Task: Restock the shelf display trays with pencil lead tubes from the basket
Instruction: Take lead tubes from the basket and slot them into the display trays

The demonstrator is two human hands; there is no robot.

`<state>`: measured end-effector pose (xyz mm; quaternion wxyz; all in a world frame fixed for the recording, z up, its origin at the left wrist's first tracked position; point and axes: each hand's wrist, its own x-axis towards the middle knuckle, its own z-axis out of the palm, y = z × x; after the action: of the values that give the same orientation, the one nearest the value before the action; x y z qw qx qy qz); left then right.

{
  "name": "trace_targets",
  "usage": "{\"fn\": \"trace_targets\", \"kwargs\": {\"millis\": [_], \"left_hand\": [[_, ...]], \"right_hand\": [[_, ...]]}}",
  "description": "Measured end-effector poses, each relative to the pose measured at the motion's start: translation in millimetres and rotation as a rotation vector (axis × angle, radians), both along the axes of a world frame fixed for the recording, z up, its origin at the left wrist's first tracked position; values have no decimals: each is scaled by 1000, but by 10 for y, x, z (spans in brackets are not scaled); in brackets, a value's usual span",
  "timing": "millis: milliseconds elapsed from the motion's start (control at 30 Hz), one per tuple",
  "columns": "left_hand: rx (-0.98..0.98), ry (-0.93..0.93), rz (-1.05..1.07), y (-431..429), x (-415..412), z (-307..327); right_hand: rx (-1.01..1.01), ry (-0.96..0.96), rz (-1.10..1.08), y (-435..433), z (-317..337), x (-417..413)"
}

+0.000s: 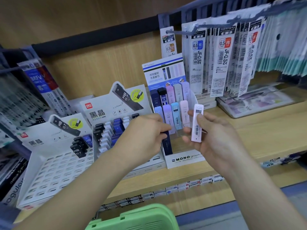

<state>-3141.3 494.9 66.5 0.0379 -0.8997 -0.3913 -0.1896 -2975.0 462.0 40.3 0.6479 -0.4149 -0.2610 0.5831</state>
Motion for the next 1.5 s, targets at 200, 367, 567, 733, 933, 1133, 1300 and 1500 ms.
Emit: {"fn": "trace_targets", "kwargs": {"millis": [200, 367, 567, 733, 933, 1133, 1300, 1500], "left_hand": [[33, -36, 38, -34, -13, -157], [-176, -189, 195, -120, 32, -238], [-442, -631, 134, -155, 25, -83], [-580, -915, 92, -127, 71, 88], [-435, -892, 193, 120, 162, 226], [-233, -634, 236, 346, 342, 316], [-144, -401, 216, 395, 490, 274], [-101, -242, 160, 432, 583, 300]], "right_hand": [[20, 32, 11, -4, -9, 42], [13, -23, 8, -2, -42, 32], [-42, -93, 153, 9, -61, 34], [-36, -83, 229, -13, -24, 2], [-61, -498, -231, 23, -73, 124], [-82, -791, -285, 133, -296, 280], [-91, -901, -162, 157, -390, 263], [-74, -914, -201, 176, -402, 263]]}}
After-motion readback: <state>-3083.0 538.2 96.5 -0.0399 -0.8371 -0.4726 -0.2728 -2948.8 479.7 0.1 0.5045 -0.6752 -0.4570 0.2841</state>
